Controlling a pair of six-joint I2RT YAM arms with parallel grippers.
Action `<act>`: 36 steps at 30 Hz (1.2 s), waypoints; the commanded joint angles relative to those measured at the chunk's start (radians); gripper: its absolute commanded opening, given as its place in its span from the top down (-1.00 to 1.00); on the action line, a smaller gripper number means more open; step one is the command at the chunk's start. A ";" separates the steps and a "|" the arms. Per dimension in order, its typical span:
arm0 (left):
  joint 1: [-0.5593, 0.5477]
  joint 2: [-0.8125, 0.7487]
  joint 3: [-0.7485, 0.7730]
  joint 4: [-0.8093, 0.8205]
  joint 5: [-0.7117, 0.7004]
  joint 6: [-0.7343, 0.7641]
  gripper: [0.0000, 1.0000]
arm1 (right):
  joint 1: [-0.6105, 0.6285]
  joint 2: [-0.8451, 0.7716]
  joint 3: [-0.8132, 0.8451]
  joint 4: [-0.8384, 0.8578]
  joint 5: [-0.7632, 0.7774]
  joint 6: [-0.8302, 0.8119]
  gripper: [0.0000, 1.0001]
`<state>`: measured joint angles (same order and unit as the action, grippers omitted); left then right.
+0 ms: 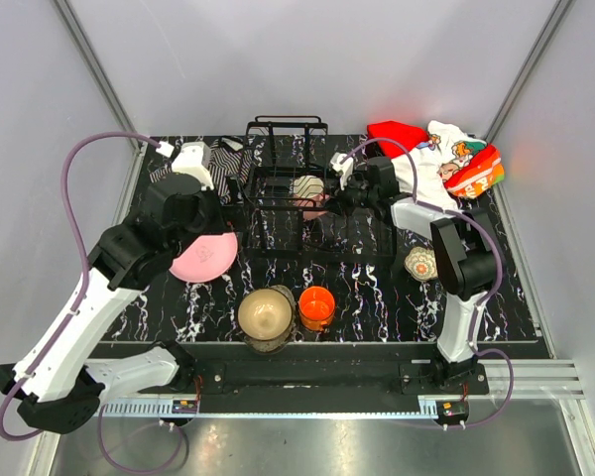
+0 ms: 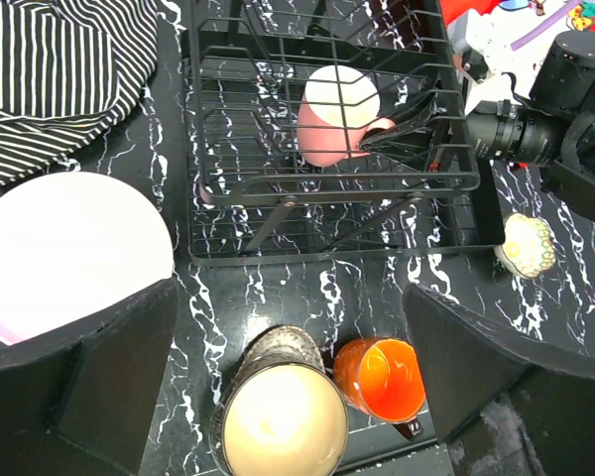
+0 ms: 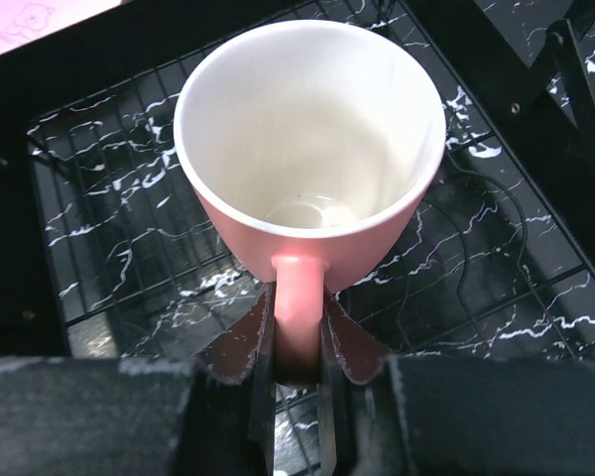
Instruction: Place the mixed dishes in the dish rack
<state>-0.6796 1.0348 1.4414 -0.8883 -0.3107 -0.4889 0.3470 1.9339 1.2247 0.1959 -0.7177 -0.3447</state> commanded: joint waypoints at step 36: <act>0.089 0.008 -0.068 0.104 0.088 0.050 -0.98 | 0.007 0.154 0.067 0.493 -0.083 0.053 1.00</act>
<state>-0.5999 1.0363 1.3788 -0.8425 -0.2424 -0.4595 0.3470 2.0808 1.2419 0.4908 -0.7650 -0.3130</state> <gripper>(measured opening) 0.987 0.209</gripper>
